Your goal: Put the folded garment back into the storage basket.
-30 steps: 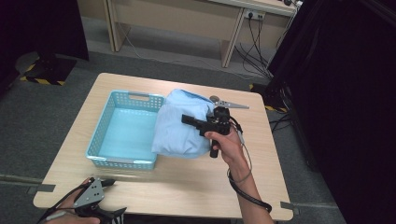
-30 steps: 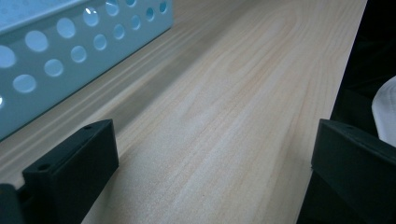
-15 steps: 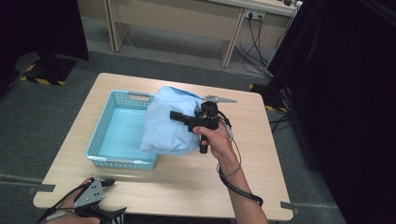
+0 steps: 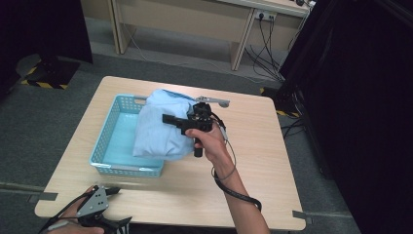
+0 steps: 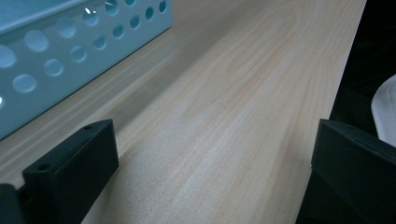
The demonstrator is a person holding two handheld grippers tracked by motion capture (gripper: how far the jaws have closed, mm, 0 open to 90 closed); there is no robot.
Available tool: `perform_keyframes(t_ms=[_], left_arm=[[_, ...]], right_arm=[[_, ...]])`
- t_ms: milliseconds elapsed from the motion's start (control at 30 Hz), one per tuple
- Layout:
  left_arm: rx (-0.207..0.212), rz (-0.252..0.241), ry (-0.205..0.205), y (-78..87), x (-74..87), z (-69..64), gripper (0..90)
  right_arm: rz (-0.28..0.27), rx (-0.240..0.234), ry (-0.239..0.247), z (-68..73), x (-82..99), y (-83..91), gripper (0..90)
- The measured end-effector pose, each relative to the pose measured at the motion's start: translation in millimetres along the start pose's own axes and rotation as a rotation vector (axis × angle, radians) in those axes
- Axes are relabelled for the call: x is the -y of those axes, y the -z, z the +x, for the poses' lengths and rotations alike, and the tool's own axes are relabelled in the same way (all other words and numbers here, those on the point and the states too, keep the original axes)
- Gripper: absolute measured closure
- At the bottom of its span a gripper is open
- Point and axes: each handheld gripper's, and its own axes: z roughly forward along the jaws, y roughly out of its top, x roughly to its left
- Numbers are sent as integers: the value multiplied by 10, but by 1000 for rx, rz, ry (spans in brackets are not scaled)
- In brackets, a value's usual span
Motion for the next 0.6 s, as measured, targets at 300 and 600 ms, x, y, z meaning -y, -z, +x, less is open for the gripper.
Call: perform_keyframes(t_ms=[300,600], left_arm=[[0,0,0,0,0,0,0],[0,0,0,0,0,-1,0]], right_arm=[[8,-5,2,54,-35,-186,734],[24,3,-2,69,-51,-379,731]])
